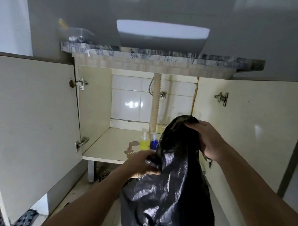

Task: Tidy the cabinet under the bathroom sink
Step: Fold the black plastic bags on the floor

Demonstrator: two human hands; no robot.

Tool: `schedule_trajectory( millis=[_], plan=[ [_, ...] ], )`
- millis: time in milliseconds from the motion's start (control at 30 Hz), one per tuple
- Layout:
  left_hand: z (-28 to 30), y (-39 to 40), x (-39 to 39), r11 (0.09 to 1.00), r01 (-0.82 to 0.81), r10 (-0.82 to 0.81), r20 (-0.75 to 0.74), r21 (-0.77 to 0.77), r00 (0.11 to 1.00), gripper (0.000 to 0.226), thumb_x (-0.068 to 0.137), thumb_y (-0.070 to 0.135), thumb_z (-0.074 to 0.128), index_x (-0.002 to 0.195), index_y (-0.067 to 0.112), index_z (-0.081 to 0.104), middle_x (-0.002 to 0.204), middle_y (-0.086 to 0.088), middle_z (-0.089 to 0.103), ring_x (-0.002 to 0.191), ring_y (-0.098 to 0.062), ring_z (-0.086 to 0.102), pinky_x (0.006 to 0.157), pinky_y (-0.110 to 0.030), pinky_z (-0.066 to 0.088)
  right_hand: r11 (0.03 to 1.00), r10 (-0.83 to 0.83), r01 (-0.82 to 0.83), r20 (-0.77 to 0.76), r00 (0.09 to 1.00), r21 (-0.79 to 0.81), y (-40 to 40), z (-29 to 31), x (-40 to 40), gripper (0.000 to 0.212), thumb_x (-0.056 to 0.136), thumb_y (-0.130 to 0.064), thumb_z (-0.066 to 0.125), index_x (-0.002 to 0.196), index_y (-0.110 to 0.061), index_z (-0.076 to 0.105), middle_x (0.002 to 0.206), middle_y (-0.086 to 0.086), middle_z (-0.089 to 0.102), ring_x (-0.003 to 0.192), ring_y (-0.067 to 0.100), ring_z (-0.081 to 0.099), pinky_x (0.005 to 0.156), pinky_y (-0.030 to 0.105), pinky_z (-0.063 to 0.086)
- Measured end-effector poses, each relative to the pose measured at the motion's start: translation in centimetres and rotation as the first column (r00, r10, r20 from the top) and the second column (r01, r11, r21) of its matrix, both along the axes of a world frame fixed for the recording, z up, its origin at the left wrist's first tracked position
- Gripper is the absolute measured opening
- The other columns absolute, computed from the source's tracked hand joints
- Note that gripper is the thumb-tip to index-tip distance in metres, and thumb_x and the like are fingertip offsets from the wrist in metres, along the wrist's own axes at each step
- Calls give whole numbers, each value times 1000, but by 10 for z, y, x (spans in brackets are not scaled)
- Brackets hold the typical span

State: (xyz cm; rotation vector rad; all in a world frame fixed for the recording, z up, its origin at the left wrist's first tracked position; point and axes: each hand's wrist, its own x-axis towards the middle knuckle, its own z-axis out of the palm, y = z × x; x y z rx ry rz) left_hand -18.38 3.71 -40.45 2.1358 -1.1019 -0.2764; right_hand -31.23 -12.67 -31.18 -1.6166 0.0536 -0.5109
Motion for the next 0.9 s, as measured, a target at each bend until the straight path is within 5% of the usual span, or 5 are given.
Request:
schedule_trajectory(
  millis=[233,367,500,667,900],
  plan=[
    [-8,8,11,982,-185,186,-46,30,981,16,84,15,69,95,3,70,67,-1,58,52,-9,46,49,-15,36,962,-269,268,-20,963,-40,-21,-11,5,14,87,-17,66,82,-6,73,79,13,69,79,28,65,75,31,49],
    [-2,15,13,971,-235,239,110,-45,965,17,89,15,62,100,8,72,74,-4,65,55,-11,53,51,-15,37,725,-631,493,-175,756,-481,-42,-24,5,38,90,-30,61,62,-6,53,63,10,51,66,25,54,61,30,34],
    [4,14,13,967,-230,250,248,-106,936,16,88,16,60,97,13,73,81,-2,63,69,-15,58,56,-17,37,404,-793,326,-150,590,-855,-28,1,-2,20,85,-23,58,93,-8,47,101,14,55,88,28,51,82,36,40],
    [17,10,4,985,-157,172,389,-68,905,16,89,17,58,96,20,71,86,-1,68,77,-22,61,66,-30,45,289,-377,187,68,924,-939,44,35,-9,82,80,-9,67,148,-13,21,150,7,32,135,25,35,106,31,32],
    [23,32,-1,982,-151,70,526,113,848,18,89,28,60,105,25,68,103,-2,65,92,-22,60,73,-31,45,127,-459,-342,-361,812,-931,33,-52,25,8,89,-9,49,87,-3,55,65,3,43,53,16,41,49,25,33]
  ],
)
